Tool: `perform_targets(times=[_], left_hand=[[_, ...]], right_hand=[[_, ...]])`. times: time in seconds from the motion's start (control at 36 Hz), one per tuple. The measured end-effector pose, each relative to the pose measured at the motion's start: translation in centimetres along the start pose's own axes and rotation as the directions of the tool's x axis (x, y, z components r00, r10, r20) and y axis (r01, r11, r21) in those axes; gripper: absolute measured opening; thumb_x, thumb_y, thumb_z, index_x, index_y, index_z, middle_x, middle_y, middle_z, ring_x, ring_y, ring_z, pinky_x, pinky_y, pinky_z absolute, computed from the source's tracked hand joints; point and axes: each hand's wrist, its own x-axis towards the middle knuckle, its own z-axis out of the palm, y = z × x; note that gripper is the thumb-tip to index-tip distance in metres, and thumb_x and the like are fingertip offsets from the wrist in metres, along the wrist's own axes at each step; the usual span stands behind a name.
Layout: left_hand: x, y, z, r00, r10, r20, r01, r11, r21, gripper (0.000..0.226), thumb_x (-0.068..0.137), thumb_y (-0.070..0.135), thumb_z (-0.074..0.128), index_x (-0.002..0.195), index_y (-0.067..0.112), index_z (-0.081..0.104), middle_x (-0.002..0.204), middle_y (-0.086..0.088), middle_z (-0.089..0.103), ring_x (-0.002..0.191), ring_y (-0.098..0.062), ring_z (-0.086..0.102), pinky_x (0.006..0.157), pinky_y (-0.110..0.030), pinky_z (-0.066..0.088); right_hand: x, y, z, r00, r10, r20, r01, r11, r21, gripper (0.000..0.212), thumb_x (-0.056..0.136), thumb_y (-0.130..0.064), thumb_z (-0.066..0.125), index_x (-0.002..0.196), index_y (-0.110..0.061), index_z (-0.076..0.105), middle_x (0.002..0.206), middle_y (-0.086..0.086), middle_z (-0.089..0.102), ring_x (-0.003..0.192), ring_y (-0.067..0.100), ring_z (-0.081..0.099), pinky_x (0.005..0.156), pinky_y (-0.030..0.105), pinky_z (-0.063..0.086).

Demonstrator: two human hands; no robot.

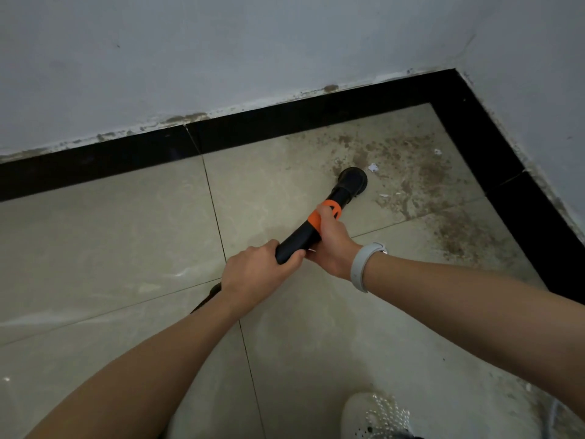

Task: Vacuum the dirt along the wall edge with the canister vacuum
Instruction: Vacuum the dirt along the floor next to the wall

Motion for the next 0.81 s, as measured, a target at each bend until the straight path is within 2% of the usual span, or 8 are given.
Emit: perform_targets(times=[0.11, 0.19, 0.25, 0.33, 0.44, 0.64, 0.72, 0.81], left_hand=[[-0.6, -1.7, -0.1, 0.999, -0.015, -0.05, 0.017, 0.999, 0.043, 0.053, 0.073, 0.078, 0.024, 0.074, 0.028, 0.04, 0.057, 0.009, 0.048, 0.056, -0.019, 0.052, 0.054, -0.029, 0.033], [-0.7, -2.7, -0.3, 0.997, -0.019, -0.073, 0.023, 0.998, 0.055, 0.052, 0.075, 0.077, 0.026, 0.076, 0.027, 0.042, 0.057, 0.009, 0.048, 0.059, -0.023, 0.055, 0.055, -0.03, 0.035], [-0.6, -3.1, -0.5, 0.997, -0.025, -0.076, 0.03, 0.998, 0.063, 0.052, 0.074, 0.077, 0.025, 0.076, 0.028, 0.041, 0.056, 0.009, 0.047, 0.059, -0.023, 0.055, 0.055, -0.03, 0.035], [-0.3, -3.5, -0.8, 0.994, -0.068, -0.083, 0.073, 0.996, 0.058, 0.054, 0.073, 0.078, 0.025, 0.077, 0.027, 0.043, 0.057, 0.008, 0.047, 0.062, -0.024, 0.057, 0.058, -0.03, 0.038], [-0.3, -4.0, -1.2, 0.987, -0.11, -0.121, 0.118, 0.991, 0.061, 0.056, 0.075, 0.077, 0.025, 0.081, 0.026, 0.046, 0.057, 0.008, 0.048, 0.058, -0.021, 0.053, 0.055, -0.03, 0.034], [-1.3, -5.7, -2.0, 0.969, -0.197, -0.151, 0.197, 0.98, -0.011, 0.055, 0.079, 0.074, 0.031, 0.083, 0.022, 0.051, 0.059, 0.007, 0.054, 0.054, -0.014, 0.052, 0.049, -0.027, 0.031], [-2.6, -6.6, -1.9, 0.956, -0.246, -0.16, 0.239, 0.969, -0.063, 0.052, 0.078, 0.074, 0.032, 0.076, 0.024, 0.047, 0.058, 0.005, 0.055, 0.054, -0.015, 0.055, 0.049, -0.028, 0.033], [-4.0, -7.5, -1.4, 0.944, -0.288, -0.161, 0.269, 0.954, -0.131, 0.049, 0.079, 0.073, 0.034, 0.07, 0.025, 0.043, 0.055, 0.006, 0.054, 0.05, -0.012, 0.053, 0.047, -0.026, 0.031]], right_hand=[[0.2, 1.1, 1.4, 0.999, 0.0, 0.044, -0.001, 1.0, 0.029, 0.024, 0.096, -0.037, 0.047, 0.091, -0.013, 0.047, 0.09, 0.011, 0.057, 0.086, 0.027, 0.06, 0.065, 0.038, 0.052], [0.6, 1.7, 2.5, 0.998, 0.007, 0.055, -0.01, 0.999, 0.049, 0.024, 0.094, -0.036, 0.048, 0.091, -0.012, 0.047, 0.097, 0.015, 0.055, 0.098, 0.035, 0.06, 0.079, 0.044, 0.054], [0.8, 1.8, 3.2, 0.998, 0.007, 0.069, -0.011, 0.998, 0.06, 0.024, 0.093, -0.036, 0.049, 0.091, -0.012, 0.046, 0.101, 0.017, 0.053, 0.106, 0.038, 0.06, 0.083, 0.045, 0.053], [1.2, 1.6, 3.9, 0.995, 0.001, 0.099, -0.006, 0.999, 0.047, 0.026, 0.093, -0.036, 0.049, 0.094, -0.01, 0.046, 0.102, 0.018, 0.053, 0.104, 0.037, 0.059, 0.08, 0.044, 0.054], [1.6, 1.3, 4.9, 0.99, 0.005, 0.14, -0.007, 1.0, 0.013, 0.026, 0.094, -0.036, 0.048, 0.095, -0.01, 0.046, 0.102, 0.018, 0.053, 0.099, 0.034, 0.059, 0.088, 0.047, 0.053], [1.7, 1.8, 7.8, 0.979, 0.049, 0.198, -0.041, 0.998, -0.045, 0.028, 0.094, -0.037, 0.05, 0.097, -0.01, 0.048, 0.104, 0.018, 0.055, 0.099, 0.033, 0.058, 0.077, 0.042, 0.054], [1.4, 2.5, 8.9, 0.972, 0.08, 0.22, -0.057, 0.992, -0.108, 0.027, 0.094, -0.037, 0.05, 0.096, -0.01, 0.048, 0.101, 0.016, 0.057, 0.099, 0.033, 0.059, 0.079, 0.043, 0.054], [0.9, 3.4, 9.6, 0.965, 0.117, 0.233, -0.076, 0.981, -0.18, 0.025, 0.095, -0.036, 0.05, 0.093, -0.011, 0.049, 0.095, 0.013, 0.058, 0.096, 0.03, 0.059, 0.073, 0.041, 0.054]])
